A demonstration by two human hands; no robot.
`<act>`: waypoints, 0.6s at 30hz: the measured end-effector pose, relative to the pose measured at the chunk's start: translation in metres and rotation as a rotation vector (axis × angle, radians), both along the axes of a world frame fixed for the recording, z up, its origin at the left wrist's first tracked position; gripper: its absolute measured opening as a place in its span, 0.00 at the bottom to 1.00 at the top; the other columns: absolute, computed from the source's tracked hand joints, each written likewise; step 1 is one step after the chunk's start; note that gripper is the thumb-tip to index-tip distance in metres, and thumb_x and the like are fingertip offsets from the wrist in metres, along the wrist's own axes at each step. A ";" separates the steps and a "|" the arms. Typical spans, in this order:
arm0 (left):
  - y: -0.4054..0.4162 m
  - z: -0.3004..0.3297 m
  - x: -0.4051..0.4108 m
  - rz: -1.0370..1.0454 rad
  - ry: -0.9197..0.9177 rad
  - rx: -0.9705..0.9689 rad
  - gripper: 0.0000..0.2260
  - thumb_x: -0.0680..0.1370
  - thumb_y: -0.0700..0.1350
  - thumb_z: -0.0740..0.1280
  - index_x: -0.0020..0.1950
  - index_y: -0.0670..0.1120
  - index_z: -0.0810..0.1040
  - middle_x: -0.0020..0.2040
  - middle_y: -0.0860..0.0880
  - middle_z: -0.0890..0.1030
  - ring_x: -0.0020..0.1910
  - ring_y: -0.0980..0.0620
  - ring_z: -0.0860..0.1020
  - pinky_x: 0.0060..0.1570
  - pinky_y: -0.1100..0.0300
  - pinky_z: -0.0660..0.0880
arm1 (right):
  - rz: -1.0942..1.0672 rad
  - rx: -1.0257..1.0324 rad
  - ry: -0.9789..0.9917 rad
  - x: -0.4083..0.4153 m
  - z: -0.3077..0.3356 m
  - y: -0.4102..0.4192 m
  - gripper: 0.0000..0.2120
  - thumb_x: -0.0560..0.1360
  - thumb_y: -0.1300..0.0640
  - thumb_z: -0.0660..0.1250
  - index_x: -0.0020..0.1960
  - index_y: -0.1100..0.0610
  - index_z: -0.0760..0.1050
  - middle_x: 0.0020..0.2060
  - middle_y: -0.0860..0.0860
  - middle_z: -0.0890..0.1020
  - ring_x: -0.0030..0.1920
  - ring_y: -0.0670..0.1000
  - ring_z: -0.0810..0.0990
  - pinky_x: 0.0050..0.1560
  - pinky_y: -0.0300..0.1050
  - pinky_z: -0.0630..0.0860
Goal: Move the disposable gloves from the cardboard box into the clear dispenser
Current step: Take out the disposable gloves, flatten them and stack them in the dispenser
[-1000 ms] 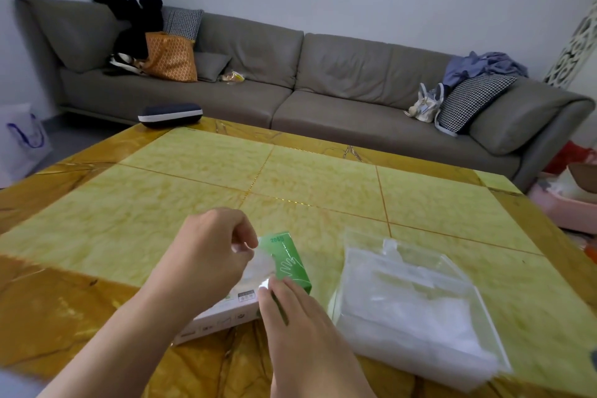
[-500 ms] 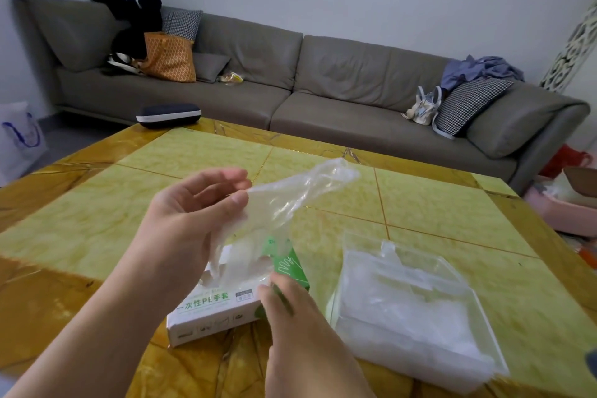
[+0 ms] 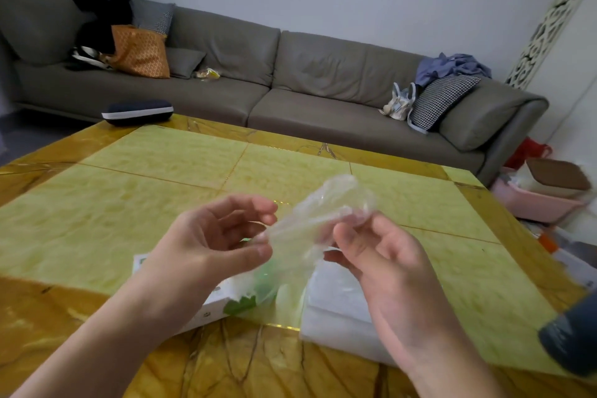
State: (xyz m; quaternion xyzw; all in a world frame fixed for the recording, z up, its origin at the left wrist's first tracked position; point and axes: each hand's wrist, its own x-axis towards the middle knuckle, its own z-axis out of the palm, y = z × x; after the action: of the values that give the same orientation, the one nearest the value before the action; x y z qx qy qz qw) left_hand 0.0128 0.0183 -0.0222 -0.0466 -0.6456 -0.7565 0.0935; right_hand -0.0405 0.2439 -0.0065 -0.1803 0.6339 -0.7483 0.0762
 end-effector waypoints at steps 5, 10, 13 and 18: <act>0.012 -0.004 -0.004 -0.200 -0.143 -0.089 0.24 0.75 0.41 0.76 0.70 0.51 0.78 0.65 0.42 0.80 0.64 0.34 0.77 0.66 0.34 0.74 | -0.015 -0.012 -0.028 0.003 -0.005 -0.001 0.08 0.77 0.69 0.72 0.46 0.57 0.82 0.36 0.60 0.81 0.35 0.58 0.81 0.41 0.46 0.80; 0.039 -0.001 -0.003 -0.373 -0.217 0.103 0.18 0.82 0.51 0.66 0.64 0.41 0.82 0.60 0.31 0.81 0.61 0.37 0.81 0.62 0.45 0.76 | 0.128 0.007 -0.072 0.011 -0.002 -0.008 0.02 0.76 0.66 0.74 0.47 0.62 0.84 0.38 0.61 0.81 0.33 0.57 0.77 0.39 0.50 0.78; 0.042 -0.005 -0.007 -0.211 -0.262 0.248 0.14 0.77 0.44 0.72 0.60 0.39 0.85 0.57 0.33 0.84 0.54 0.37 0.84 0.56 0.48 0.81 | 0.033 0.052 -0.083 0.006 -0.008 -0.007 0.02 0.77 0.62 0.75 0.46 0.59 0.83 0.35 0.57 0.79 0.33 0.56 0.73 0.39 0.52 0.74; 0.029 -0.008 -0.011 -0.004 -0.162 0.261 0.12 0.73 0.41 0.76 0.54 0.38 0.85 0.48 0.41 0.85 0.45 0.45 0.83 0.45 0.57 0.81 | 0.159 0.106 -0.219 0.005 -0.004 0.000 0.09 0.73 0.58 0.78 0.50 0.61 0.83 0.34 0.53 0.76 0.29 0.51 0.67 0.25 0.41 0.67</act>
State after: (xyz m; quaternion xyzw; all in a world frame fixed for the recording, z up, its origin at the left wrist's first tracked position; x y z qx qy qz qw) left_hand 0.0014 0.0475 -0.0301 0.0260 -0.5471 -0.8354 0.0448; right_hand -0.0352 0.2435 -0.0103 -0.1427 0.6443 -0.7204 0.2134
